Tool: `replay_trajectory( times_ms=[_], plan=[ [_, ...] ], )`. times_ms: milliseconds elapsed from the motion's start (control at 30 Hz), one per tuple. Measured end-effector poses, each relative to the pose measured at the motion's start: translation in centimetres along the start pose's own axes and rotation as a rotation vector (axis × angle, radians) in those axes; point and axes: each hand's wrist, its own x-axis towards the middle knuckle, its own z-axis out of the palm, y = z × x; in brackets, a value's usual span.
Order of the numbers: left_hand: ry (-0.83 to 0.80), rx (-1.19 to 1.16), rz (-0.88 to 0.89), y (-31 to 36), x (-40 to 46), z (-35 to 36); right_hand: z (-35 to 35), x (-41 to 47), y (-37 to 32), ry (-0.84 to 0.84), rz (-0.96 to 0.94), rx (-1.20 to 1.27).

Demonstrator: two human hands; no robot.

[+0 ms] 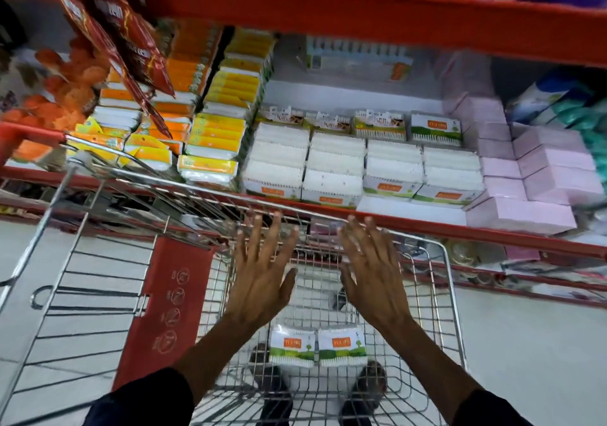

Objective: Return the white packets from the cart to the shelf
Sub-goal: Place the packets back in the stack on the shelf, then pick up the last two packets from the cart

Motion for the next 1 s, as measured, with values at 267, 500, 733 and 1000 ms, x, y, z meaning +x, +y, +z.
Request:
replay_trajectory(
  times_ms=[267,500,733,1000],
  plan=[
    [-0.589,-0.145,-0.059,-0.1,-7.7,12.3,12.0,-8.0,3.6,-0.527,0.054,0.037],
    [-0.783,-0.186,-0.133,-0.2,-7.7,16.8,16.6,-8.0,4.2,-0.786,0.031,-0.047],
    [-0.642,-0.316,-0.129,-1.4,-8.5,16.4,14.8,-7.5,4.1,-0.75,0.112,0.071],
    [-0.445,-0.218,-0.133,1.5,-6.5,5.9,5.5,-6.5,2.3,-0.421,0.129,0.027]
  ],
)
